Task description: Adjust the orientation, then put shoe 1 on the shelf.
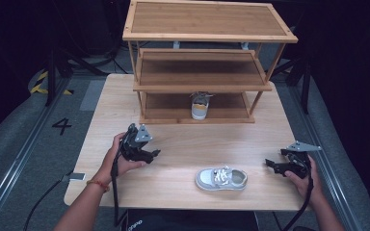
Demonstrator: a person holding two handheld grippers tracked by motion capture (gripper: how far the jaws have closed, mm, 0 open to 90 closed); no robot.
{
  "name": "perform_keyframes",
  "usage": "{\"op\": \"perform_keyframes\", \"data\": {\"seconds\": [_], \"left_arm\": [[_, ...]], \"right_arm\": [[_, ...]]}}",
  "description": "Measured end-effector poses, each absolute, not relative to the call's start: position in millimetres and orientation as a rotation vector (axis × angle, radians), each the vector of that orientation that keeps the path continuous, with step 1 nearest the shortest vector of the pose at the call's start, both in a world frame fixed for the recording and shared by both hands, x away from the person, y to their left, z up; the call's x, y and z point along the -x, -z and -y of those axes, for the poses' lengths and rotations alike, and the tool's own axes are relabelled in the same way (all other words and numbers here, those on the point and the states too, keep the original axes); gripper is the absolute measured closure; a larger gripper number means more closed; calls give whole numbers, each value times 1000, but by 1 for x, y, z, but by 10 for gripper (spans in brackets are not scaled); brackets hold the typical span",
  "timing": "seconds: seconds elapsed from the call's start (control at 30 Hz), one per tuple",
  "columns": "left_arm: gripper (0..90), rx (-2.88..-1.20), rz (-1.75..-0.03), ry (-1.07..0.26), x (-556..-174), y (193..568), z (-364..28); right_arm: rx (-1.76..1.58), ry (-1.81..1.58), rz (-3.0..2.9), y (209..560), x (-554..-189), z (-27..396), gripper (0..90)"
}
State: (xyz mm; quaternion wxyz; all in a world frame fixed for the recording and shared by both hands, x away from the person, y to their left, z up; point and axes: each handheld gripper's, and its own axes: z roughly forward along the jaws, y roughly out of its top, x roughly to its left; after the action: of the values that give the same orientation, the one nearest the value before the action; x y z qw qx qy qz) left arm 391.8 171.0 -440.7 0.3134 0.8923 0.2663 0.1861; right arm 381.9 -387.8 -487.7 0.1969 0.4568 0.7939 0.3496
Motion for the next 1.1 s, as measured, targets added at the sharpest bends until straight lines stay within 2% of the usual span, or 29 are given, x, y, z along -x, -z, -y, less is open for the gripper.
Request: {"op": "perform_keyframes", "data": {"seconds": [0.2,0.5,0.77,1.1], "left_arm": [[240,-2395,-709,-512,-364,455,-190],[221,-2382,-731,-435,-337,471,-215],[189,-2256,-839,-322,-327,482,-237],[177,-2252,-850,-333,-325,482,-238]], "right_arm": [[-1279,-979,-2223,488,-382,388,136],[-1279,-978,-2223,488,-382,388,136],[-1279,-979,-2223,488,-382,388,136],[-1268,-982,-2228,487,-381,388,155]]}}
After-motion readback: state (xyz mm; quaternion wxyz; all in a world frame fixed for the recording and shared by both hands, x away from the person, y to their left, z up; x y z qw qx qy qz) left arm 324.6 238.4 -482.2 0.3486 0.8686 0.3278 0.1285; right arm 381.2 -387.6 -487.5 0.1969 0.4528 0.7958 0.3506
